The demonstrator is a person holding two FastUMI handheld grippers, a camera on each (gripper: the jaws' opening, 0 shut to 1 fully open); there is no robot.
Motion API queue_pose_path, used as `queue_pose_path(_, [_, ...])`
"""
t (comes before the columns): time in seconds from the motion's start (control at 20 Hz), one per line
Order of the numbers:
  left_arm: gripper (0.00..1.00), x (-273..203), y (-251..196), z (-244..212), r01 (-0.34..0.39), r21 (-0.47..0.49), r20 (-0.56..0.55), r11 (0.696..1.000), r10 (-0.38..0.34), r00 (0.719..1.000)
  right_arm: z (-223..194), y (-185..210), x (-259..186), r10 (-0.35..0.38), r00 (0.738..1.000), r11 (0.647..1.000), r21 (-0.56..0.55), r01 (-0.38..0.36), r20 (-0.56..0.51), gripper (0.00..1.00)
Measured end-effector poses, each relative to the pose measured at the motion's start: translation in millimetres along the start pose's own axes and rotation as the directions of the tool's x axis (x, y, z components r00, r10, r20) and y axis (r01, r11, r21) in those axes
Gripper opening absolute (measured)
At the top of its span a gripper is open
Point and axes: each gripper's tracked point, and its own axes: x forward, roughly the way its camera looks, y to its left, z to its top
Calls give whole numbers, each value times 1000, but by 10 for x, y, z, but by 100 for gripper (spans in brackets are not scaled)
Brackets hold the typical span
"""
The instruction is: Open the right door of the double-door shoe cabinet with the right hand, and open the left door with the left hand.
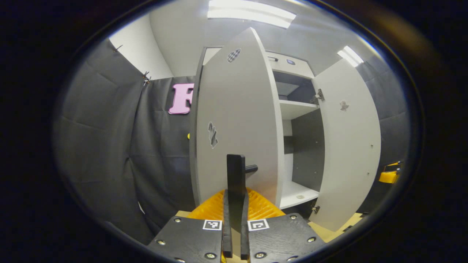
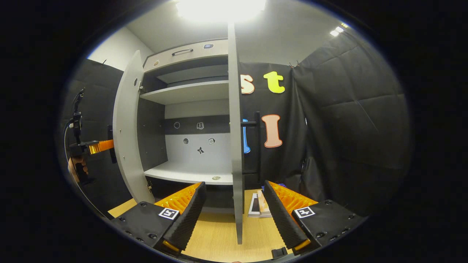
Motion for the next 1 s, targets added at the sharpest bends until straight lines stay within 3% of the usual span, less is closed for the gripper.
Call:
queue_pose_path(0.55, [12, -20, 145, -45, -66, 14, -12, 998, 66, 998, -49, 264, 14, 11, 1000, 1000, -16, -12, -5, 98])
queue_pose_path(0.7, [7, -62, 187, -62, -101, 2, -34, 995, 101, 994, -87, 390, 34, 25, 1000, 1000, -18, -26, -15, 98])
queue_pose_path(0.85, [5, -73, 408, -21, -203, 66, -12, 977, 204, 979, -99, 511, 75, 37, 999, 999, -22, -37, -21, 98])
queue_pose_path(1.0, [2, -49, 309, -1, -138, -18, -13, 990, 138, 990, -107, 653, 91, 40, 999, 999, -8, -40, -15, 98])
